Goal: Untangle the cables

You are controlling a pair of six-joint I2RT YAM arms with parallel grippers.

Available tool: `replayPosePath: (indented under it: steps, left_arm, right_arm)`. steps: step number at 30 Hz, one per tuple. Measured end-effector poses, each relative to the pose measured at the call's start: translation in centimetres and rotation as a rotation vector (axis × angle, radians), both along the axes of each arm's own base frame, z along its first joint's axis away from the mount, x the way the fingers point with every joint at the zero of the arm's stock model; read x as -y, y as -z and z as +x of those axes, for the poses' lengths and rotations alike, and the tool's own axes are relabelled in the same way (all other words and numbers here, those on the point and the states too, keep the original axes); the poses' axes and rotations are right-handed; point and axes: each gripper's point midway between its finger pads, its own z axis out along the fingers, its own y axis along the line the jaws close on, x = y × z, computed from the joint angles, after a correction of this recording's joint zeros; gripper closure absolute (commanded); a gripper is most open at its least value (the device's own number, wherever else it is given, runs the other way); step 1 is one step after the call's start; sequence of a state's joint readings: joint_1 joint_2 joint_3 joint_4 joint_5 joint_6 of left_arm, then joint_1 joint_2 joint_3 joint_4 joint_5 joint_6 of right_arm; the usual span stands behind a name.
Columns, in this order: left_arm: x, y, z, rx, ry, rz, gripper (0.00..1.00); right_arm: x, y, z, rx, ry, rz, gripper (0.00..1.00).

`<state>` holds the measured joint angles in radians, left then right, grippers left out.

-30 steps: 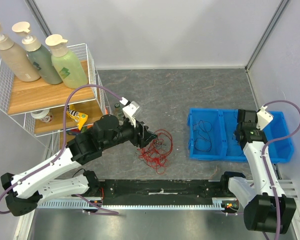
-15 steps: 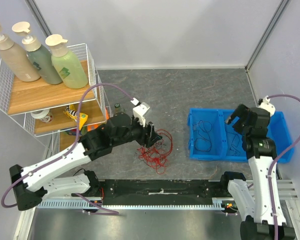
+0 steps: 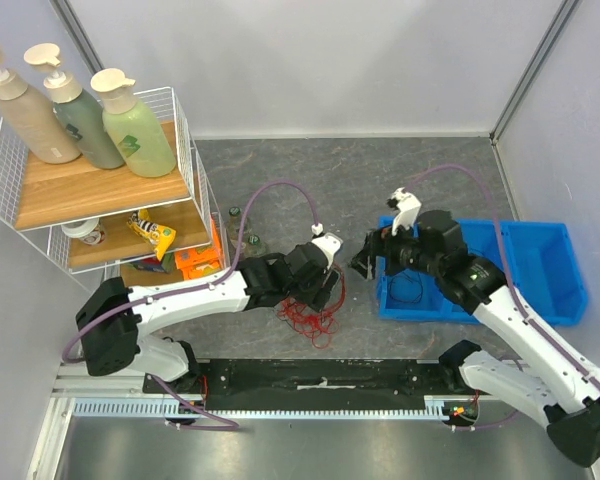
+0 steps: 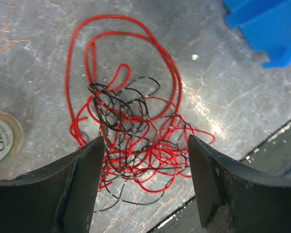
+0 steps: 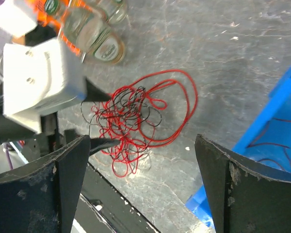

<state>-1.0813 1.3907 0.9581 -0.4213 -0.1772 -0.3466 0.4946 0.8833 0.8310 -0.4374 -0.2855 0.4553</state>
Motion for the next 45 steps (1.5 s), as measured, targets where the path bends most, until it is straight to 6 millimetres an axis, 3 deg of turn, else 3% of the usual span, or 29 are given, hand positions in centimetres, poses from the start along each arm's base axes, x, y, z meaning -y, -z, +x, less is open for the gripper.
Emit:
replayPosePath:
  steps: [2,4,10,13,15,16,18,21,23,27,30,32,37,41,42,43,45]
  left_arm:
    - [-0.1,0.3,0.5,0.017,-0.030,0.024,0.37]
    - [-0.1,0.5,1.0,0.023,-0.055,0.033,0.42]
    - [0.7,1.0,1.7,0.034,-0.080,0.021,0.39]
    - [1.2,0.5,2.3,0.056,-0.089,-0.006,0.65]
    - [1.2,0.3,2.7,0.077,-0.101,-0.007,0.90]
    - [1.1,0.2,2.9,0.091,-0.108,-0.007,0.96]
    - [1.0,-0.2,3.4,0.118,-0.115,-0.011,0.98]
    - [0.4,-2.1,3.7,0.173,-0.123,-0.041,0.98]
    - [0.1,-4.2,3.8,0.211,-0.120,-0.090,0.91]
    - [-0.4,-8.4,3.5,0.265,-0.120,-0.197,0.53]
    - [-0.7,-9.7,3.1,0.273,-0.130,-0.251,0.37]
    - [-0.9,-9.2,2.9,0.263,-0.132,-0.261,0.35]
    - [-0.2,-5.0,2.6,0.187,-0.124,-0.186,0.37]
    - [0.4,-1.0,3.1,0.126,-0.132,-0.087,0.55]
    - [0.8,0.4,3.5,0.104,-0.142,-0.049,0.64]
    - [0.8,0.6,3.6,0.101,-0.142,-0.046,0.77]
    - [1.3,1.7,4.0,0.082,-0.152,-0.020,0.92]
  right_arm:
    - [-1.3,0.6,-0.9,0.001,-0.037,-0.033,0.04]
    - [-1.7,0.7,-1.1,0.017,-0.034,-0.053,0.04]
    - [0.9,-1.2,-0.1,0.114,0.120,-0.064,0.03]
    - [2.7,-2.9,-0.1,0.172,0.202,-0.048,0.03]
    - [3.6,-3.4,-0.3,0.189,0.237,-0.047,0.03]
    - [3.8,-3.4,-0.4,0.192,0.247,-0.049,0.03]
    - [3.9,-3.0,-0.4,0.181,0.250,-0.059,0.03]
    - [3.6,-1.4,-0.4,0.136,0.237,-0.084,0.04]
    - [3.2,0.1,-0.6,0.096,0.215,-0.101,0.04]
    - [2.4,2.0,-1.1,0.042,0.171,-0.116,0.04]
    - [1.4,1.6,-1.4,0.044,0.133,-0.089,0.04]
    - [0.6,1.4,-1.6,0.045,0.104,-0.071,0.04]
    - [-0.3,1.0,-2.0,0.053,0.073,-0.046,0.03]
    - [-0.1,0.2,-2.3,0.073,0.075,-0.025,0.03]
    - [0.0,0.0,-2.3,0.081,0.079,-0.020,0.03]
    - [0.1,-0.3,-2.4,0.087,0.081,-0.015,0.03]
    - [0.2,-0.5,-2.5,0.093,0.085,-0.007,0.03]
